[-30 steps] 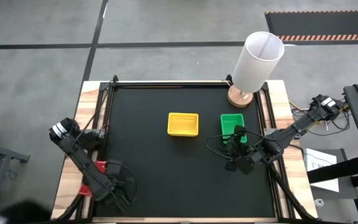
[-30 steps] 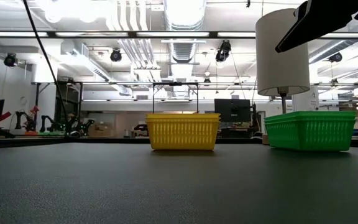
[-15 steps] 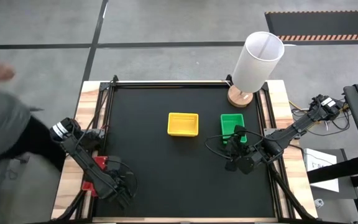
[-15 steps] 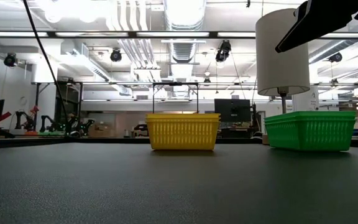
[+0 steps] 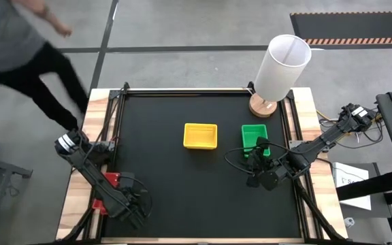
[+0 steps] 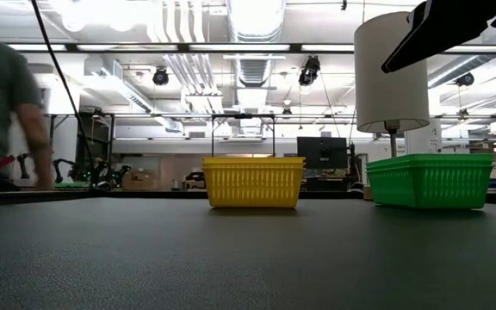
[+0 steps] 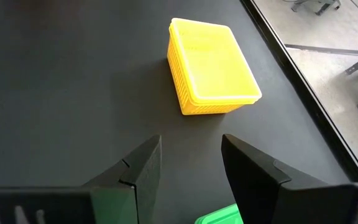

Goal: Stack baskets by color
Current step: Stack the red bin on top of the left red bin, then return to Home Position

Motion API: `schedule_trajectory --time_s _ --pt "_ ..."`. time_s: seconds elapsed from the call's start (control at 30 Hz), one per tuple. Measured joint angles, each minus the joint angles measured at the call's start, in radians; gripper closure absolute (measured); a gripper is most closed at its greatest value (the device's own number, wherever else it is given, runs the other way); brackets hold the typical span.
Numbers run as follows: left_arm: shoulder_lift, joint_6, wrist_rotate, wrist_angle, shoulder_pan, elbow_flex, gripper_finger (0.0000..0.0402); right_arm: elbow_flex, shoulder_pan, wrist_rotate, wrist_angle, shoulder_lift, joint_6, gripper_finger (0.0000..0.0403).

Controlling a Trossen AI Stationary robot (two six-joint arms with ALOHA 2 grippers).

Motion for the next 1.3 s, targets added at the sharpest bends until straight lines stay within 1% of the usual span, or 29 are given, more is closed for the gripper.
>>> schedule_trajectory --time_s 0.1,0.2,0.3,0.5,0.57,0.63,0.7,0.73,0.77,0.8,0.83,0.87,0.9,0.93,1.0,1.03,1.07,1.1,1.13,1.2,1.23,1.3 --pt "0.004 0.000 -0.016 0.003 0.002 -0.003 0.0401 0.000 0.000 0.000 0.000 0.000 0.000 0.0243" --pt "0.004 0.001 -0.058 0.010 0.004 -0.004 0.0393 0.000 0.000 -0.001 -0.001 0.000 0.000 0.0243" --pt "0.004 0.008 -0.064 0.009 0.005 -0.005 0.0367 0.000 0.000 -0.001 -0.001 0.000 0.003 0.0240" --pt "0.004 0.039 -0.065 0.025 0.005 -0.005 0.0301 -0.004 0.000 -0.001 -0.001 0.000 0.003 0.0241" --pt "0.004 0.091 -0.079 0.026 0.005 -0.005 0.0286 -0.008 0.000 -0.001 -0.001 0.000 0.003 0.0241" --pt "0.004 0.177 -0.122 0.034 0.004 0.001 0.0280 -0.017 0.000 -0.001 0.003 0.000 0.003 0.0240" --pt "0.002 0.280 -0.230 0.087 0.002 0.001 0.0280 -0.034 0.000 -0.001 0.016 0.000 0.002 0.0239" --pt "-0.003 0.334 -0.308 0.136 0.001 -0.001 0.0280 -0.045 0.000 -0.001 0.023 0.000 -0.008 0.0239" --pt "-0.010 0.405 -0.400 0.197 0.001 -0.002 0.0280 -0.059 0.000 -0.001 0.037 0.000 -0.019 0.0240" --pt "-0.021 0.508 -0.498 0.285 0.001 -0.003 0.0280 -0.076 0.000 -0.002 0.069 0.000 -0.047 0.0242" --pt "-0.032 0.652 -0.599 0.397 0.002 -0.003 0.0280 -0.094 0.000 -0.004 0.117 0.000 -0.086 0.0245" --pt "-0.043 0.826 -0.686 0.532 0.004 -0.003 0.0280 -0.112 0.000 -0.013 0.174 0.000 -0.140 0.0248" --pt "-0.050 1.024 -0.741 0.681 0.011 -0.008 0.0281 -0.134 -0.003 -0.037 0.251 0.000 -0.206 0.0252" --pt "-0.060 1.245 -0.758 0.828 0.022 -0.019 0.0285 -0.156 -0.012 -0.080 0.343 0.000 -0.288 0.0257" --pt "-0.079 1.641 -0.723 1.113 0.047 -0.055 0.0296 -0.204 -0.035 -0.210 0.546 0.000 -0.452 0.0267" --pt "-0.093 1.816 -0.673 1.246 0.065 -0.084 0.0304 -0.224 -0.049 -0.278 0.629 0.000 -0.519 0.0272" --pt "-0.109 1.958 -0.606 1.356 0.085 -0.114 0.0313 -0.242 -0.068 -0.344 0.703 0.000 -0.577 0.0277" --pt "-0.129 2.079 -0.516 1.458 0.109 -0.148 0.0323 -0.255 -0.087 -0.394 0.764 0.000 -0.621 0.0282" --pt "-0.150 2.168 -0.429 1.525 0.135 -0.185 0.0335 -0.267 -0.109 -0.434 0.806 -0.002 -0.662 0.0286" --pt "-0.208 2.262 -0.290 1.576 0.197 -0.268 0.0360 -0.292 -0.159 -0.495 0.863 -0.009 -0.719 0.0296" --pt "-0.237 2.281 -0.250 1.579 0.230 -0.309 0.0373 -0.304 -0.186 -0.522 0.886 -0.013 -0.749 0.0301" --pt "-0.313 2.303 -0.213 1.579 0.309 -0.396 0.0393 -0.329 -0.243 -0.584 0.935 -0.027 -0.805 0.0310"
